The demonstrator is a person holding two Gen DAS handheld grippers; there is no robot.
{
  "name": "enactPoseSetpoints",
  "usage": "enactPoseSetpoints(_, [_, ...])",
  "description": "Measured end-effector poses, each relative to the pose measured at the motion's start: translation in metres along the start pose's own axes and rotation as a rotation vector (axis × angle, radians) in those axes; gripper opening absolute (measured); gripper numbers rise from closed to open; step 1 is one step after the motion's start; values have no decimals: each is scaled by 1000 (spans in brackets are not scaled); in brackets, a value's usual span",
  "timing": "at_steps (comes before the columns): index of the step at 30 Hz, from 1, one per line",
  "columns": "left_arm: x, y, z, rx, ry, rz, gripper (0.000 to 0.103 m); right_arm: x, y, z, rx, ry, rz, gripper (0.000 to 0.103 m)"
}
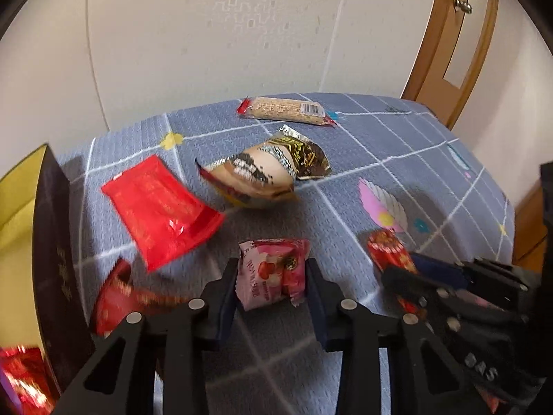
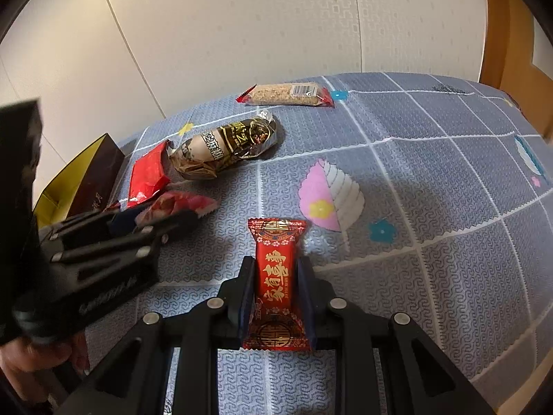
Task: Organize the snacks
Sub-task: 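Carry the pink candy and red-and-gold candy into the gold tray and open both grippers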
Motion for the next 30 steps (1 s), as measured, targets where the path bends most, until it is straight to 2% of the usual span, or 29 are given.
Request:
enactPoseSetpoints(9, [18,14,-37,63,-72,-47,37,0,2,1,14,-12,-8,25])
enactPoseSetpoints(15, [24,39,-70,53,-158,-54,37,0,6,4,23,-14,-16,25])
enactPoseSetpoints(20, [25,73,-82,33,-182,-101,37,-1,12,11,13,-14,0,25])
enactPoseSetpoints(23, [29,97,-88,11,-215,-127,37,-1,19,16,39,-16,-24,25])
enactPoseSetpoints(25, [34,114,-93,18,-212,-185,37,0,21,17,57,-19,-40,25])
enactPoseSetpoints(27, [35,130,-98,68,-221,-266,37,-1,21,18,62,-24,-39,23])
enactPoseSetpoints(30, [39,147,-104,26,-236,-301,37,-2,18,17,29,-33,12,23])
Point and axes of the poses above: each gripper's, at about its wrist camera, not at the fingertips, and z roughly the way its jaws point, y to its left, x to its underside, the point moved 3 cm from there along z, roughly the way its jaws point, and after that the axes turned 11 degrees about -x, right-handed, at the moved point
